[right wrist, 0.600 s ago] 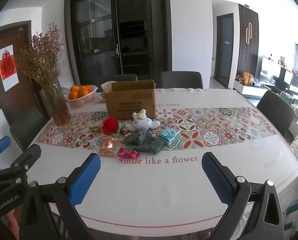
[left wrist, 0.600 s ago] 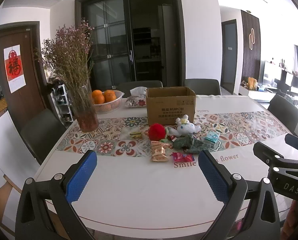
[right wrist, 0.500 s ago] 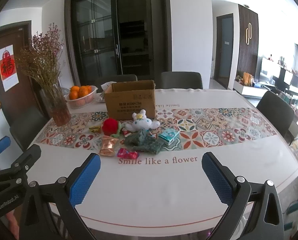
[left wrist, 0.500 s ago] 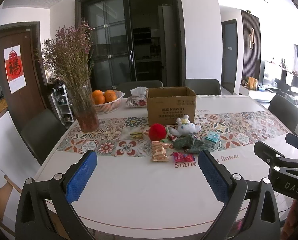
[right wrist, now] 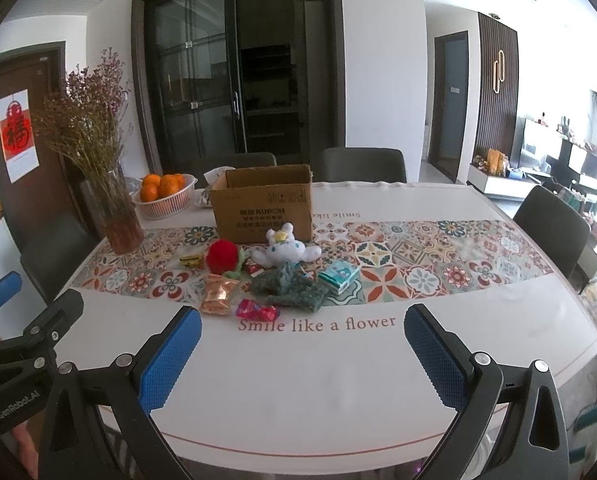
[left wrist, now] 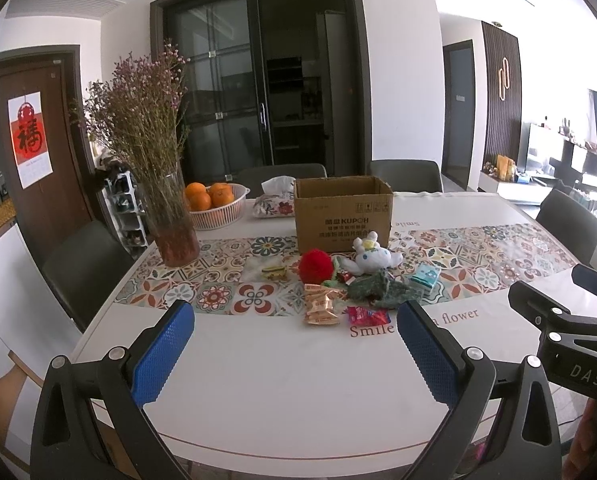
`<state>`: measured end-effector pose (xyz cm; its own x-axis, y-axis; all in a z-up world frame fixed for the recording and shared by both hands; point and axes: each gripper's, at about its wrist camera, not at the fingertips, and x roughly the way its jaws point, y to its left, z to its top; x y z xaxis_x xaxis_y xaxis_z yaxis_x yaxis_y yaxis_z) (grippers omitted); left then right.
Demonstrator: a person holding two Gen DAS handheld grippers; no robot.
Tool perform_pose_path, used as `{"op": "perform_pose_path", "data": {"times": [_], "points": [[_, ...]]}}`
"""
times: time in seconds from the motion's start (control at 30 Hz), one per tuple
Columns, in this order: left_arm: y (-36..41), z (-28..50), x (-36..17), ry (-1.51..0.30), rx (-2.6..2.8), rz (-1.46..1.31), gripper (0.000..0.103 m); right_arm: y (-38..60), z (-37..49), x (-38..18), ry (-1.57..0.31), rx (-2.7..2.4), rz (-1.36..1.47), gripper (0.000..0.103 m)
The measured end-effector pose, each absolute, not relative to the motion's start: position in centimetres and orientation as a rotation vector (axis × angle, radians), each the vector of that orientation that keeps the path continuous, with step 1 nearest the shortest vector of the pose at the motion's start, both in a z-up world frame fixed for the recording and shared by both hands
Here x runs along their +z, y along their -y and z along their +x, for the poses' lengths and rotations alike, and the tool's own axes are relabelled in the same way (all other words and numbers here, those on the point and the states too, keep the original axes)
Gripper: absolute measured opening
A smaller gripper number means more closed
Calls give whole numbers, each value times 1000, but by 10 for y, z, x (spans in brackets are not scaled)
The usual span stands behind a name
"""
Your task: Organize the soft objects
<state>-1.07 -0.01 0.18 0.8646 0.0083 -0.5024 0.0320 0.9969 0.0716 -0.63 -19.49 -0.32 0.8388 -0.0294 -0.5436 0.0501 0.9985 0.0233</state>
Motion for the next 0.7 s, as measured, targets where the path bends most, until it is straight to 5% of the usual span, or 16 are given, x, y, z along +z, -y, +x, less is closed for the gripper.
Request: {"op": "perform_pose_path", "data": {"times": [0.7], "points": [[2, -14, 7, -525, -30, 82, 103, 193, -9, -1, -564, -47, 40, 103]]}}
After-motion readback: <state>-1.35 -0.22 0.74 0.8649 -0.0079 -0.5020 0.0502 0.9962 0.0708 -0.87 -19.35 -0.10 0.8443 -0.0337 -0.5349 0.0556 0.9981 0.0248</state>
